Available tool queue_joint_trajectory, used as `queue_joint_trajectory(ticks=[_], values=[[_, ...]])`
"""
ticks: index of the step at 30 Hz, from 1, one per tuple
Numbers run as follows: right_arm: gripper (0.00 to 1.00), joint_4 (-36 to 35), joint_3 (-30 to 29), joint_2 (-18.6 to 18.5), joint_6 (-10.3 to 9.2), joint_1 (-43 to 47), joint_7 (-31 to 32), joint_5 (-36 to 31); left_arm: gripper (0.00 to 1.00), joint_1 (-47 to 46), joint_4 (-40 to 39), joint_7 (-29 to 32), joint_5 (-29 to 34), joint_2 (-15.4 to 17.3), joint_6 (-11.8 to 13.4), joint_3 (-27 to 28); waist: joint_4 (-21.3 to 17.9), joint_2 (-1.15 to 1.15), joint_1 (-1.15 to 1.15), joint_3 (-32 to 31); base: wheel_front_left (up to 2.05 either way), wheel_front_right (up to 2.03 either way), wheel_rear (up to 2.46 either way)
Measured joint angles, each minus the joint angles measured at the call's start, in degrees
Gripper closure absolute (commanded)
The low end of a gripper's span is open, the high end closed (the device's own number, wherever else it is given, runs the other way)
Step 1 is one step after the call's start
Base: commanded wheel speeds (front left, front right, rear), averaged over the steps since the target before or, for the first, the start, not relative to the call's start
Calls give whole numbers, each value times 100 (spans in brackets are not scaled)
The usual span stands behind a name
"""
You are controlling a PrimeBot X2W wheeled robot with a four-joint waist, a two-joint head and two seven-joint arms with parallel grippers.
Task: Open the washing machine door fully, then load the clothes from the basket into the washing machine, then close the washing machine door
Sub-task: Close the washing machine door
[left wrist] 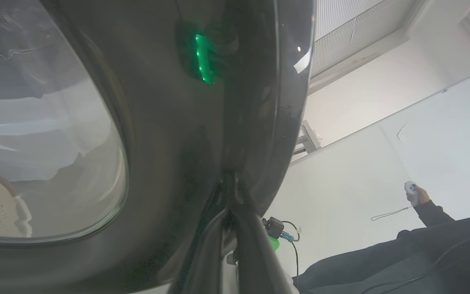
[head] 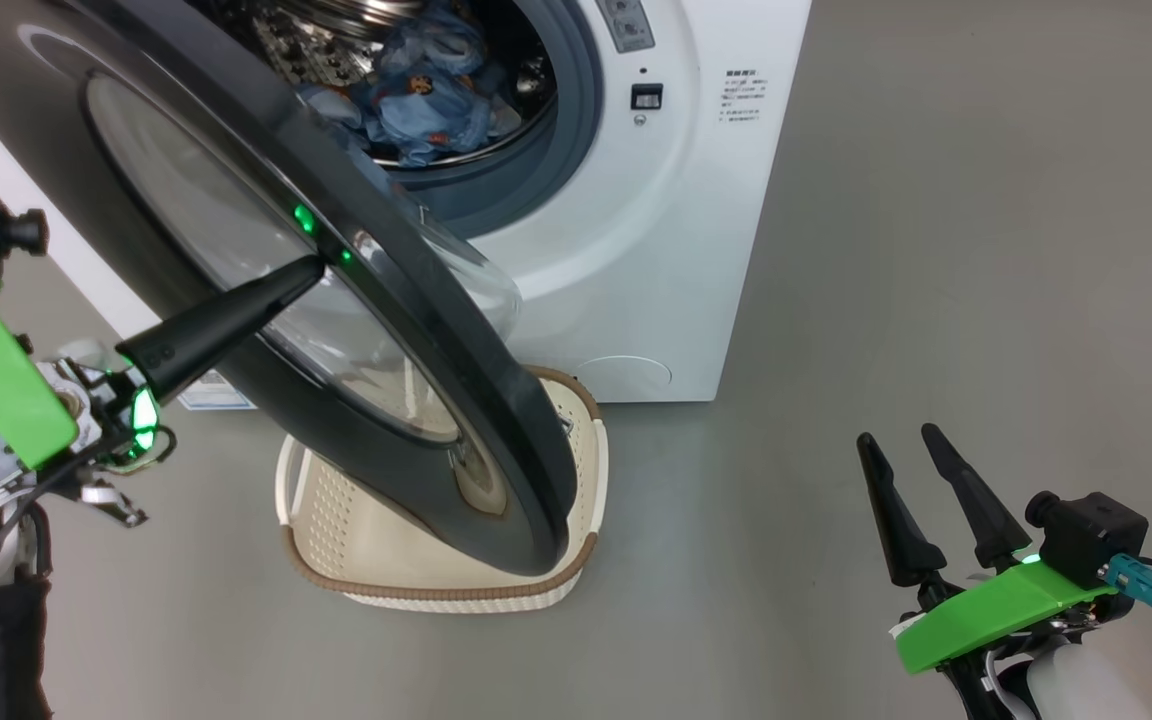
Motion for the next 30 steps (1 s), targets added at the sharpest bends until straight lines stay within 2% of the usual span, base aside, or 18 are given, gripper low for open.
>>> queue_joint_trajectory(ticks=[9,10,12,15,16,17,18,19,24,30], values=[[0,4,-3,33,0,17,0,0,100,482,-170,-288,40,91,0,29,157,0,0,-155,0,0,0],[0,5,-3,33,0,30,0,-1,96,583,-201,-335,60,115,0,36,180,0,0,-173,0,0,0],[0,7,-4,32,0,54,0,-1,85,794,-255,-458,99,156,0,58,226,0,0,-209,0,0,0],[0,9,-3,26,0,112,0,0,58,1116,-315,-680,153,201,0,108,286,0,0,-261,0,0,0],[0,13,-1,23,0,124,1,0,54,1226,-342,-757,179,227,0,116,302,0,0,-276,0,0,0],[0,12,-1,20,0,125,0,0,36,1327,-364,-840,220,257,0,116,315,0,0,-286,0,0,0],[0,11,-1,18,0,125,0,0,8,1435,-389,-950,287,298,0,111,327,0,0,-293,0,0,0],[0,10,0,15,0,125,0,0,0,1546,-400,-1072,400,346,0,99,332,0,0,-297,0,0,0],[0,10,-21,-21,0,131,0,0,0,2108,-425,-1734,615,498,-1,-44,294,0,0,-275,0,0,0],[0,19,-105,-38,0,282,1,0,0,2687,-316,-2945,984,801,-1,-402,143,0,0,-277,0,0,0]])
